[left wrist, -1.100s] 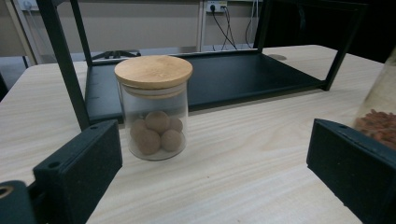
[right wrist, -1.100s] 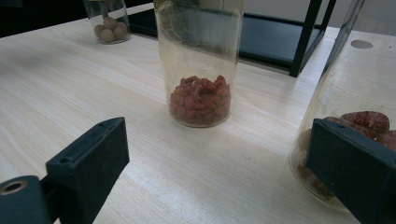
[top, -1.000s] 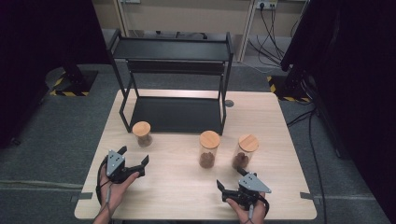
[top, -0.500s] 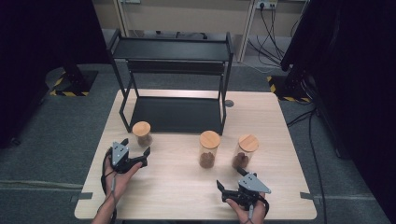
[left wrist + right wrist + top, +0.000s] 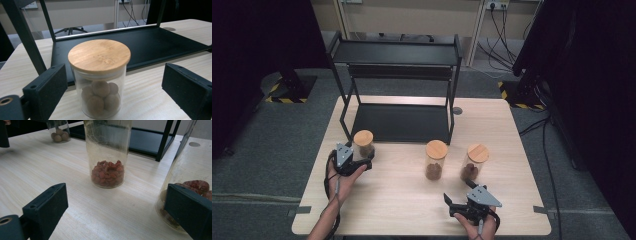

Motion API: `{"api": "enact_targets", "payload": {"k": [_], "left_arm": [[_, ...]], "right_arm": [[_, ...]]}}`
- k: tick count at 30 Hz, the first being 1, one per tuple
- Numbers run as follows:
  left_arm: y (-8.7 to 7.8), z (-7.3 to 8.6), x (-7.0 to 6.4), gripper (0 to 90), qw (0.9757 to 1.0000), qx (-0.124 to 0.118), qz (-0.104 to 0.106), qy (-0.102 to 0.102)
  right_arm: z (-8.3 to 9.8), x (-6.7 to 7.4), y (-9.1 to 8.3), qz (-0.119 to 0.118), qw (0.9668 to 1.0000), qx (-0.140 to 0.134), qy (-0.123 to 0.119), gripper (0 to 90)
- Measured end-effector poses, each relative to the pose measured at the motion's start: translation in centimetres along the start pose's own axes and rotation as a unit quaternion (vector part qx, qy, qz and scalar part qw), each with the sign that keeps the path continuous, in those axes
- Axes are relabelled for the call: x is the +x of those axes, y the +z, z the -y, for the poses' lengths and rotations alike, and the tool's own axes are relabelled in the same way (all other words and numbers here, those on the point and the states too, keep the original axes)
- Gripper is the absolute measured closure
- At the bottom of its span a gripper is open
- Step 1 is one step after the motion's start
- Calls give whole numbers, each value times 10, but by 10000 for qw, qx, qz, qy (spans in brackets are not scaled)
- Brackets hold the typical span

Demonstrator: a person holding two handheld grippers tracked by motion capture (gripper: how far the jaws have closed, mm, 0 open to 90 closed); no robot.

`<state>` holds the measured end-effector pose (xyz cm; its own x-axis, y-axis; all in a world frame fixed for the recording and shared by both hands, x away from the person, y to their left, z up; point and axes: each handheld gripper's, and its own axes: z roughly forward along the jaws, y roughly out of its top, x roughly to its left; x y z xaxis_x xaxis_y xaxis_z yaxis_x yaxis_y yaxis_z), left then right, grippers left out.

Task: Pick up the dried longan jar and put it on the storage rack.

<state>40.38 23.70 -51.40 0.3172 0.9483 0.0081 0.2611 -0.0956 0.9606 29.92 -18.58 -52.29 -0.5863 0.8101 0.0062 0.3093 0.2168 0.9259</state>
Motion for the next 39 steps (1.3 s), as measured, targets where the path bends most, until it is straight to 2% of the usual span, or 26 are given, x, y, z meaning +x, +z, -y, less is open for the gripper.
{"api": "enact_targets", "payload": {"k": [9, 15, 26, 33, 39], "left_arm": [[13, 0, 4, 73, 9999, 51, -107, -117], [20, -3, 5, 100, 9999, 24, -70, -102], [33, -3, 10, 143, 9998, 123, -135, -103], [36, -4, 13, 230, 9999, 126, -96, -31], [36, -4, 13, 236, 9998, 110, -140, -37]], "right_arm": [[0, 0, 0, -9, 10000, 13, -5, 53], [0, 0, 0, -15, 10000, 16, 16, 52], [0, 0, 0, -46, 10000, 7, 11, 52], [0, 0, 0, -46, 10000, 18, 8, 51], [0, 0, 0, -53, 10000, 21, 20, 51]]}}
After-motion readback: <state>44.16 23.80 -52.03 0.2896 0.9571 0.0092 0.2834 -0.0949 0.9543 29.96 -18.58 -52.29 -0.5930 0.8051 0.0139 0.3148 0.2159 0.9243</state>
